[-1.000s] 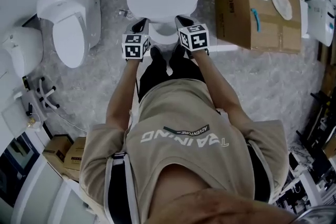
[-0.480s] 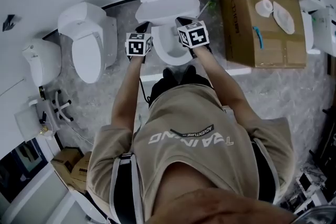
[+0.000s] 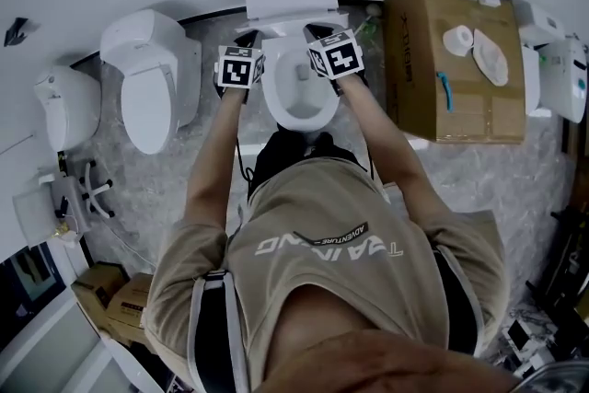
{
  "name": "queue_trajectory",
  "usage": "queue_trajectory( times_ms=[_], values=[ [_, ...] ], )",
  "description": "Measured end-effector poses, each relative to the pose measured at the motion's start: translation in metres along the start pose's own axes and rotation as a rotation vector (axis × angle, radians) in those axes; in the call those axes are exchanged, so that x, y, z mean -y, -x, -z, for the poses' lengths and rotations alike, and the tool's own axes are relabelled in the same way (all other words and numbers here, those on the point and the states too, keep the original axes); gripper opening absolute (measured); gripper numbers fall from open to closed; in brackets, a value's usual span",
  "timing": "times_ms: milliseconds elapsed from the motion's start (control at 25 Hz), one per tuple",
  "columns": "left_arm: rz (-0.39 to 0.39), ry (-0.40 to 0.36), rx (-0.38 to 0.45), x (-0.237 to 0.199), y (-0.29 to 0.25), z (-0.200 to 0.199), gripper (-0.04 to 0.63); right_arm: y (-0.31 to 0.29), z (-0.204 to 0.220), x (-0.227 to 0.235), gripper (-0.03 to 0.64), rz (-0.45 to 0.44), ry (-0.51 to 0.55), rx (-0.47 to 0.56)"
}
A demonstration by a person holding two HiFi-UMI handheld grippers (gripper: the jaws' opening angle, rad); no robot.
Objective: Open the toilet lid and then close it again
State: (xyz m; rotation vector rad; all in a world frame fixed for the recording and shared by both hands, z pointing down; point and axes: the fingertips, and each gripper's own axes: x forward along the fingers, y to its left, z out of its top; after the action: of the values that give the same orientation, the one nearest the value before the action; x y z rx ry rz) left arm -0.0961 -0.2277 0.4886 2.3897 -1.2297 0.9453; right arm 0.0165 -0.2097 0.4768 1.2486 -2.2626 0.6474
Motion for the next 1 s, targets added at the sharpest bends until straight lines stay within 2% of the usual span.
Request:
queue_trajectory(
  times_ms=[200,400,600,800,880,1000],
  values=[
    [0.036,0.023,0.059,-0.009,-0.007,-0.013,-0.005,-0.007,-0.015,0.008,0.012,0.046,0.037,-0.035],
    [0.082,-0.023,0.053,-0.018,-0.014,-0.030,-0.005,-0.015,-0.034,0.019,0.012,0.083,0.028,-0.057],
    [0.112,-0.045,0.119,-0.028,-0.024,-0.055,-0.005,-0.022,-0.056,0.033,0.011,0.153,0.043,-0.037],
    [0.142,-0.080,0.096,-0.031,-0.028,-0.065,-0.005,-0.026,-0.066,0.041,0.011,0.150,0.009,-0.043],
    [0.143,-0.082,0.104,-0.033,-0.031,-0.071,-0.005,-0.027,-0.071,0.047,0.011,0.154,0.002,-0.040],
    [0.116,-0.071,0.123,-0.038,-0.036,-0.080,-0.006,-0.031,-0.083,0.052,0.011,0.175,0.047,-0.029]
  ],
)
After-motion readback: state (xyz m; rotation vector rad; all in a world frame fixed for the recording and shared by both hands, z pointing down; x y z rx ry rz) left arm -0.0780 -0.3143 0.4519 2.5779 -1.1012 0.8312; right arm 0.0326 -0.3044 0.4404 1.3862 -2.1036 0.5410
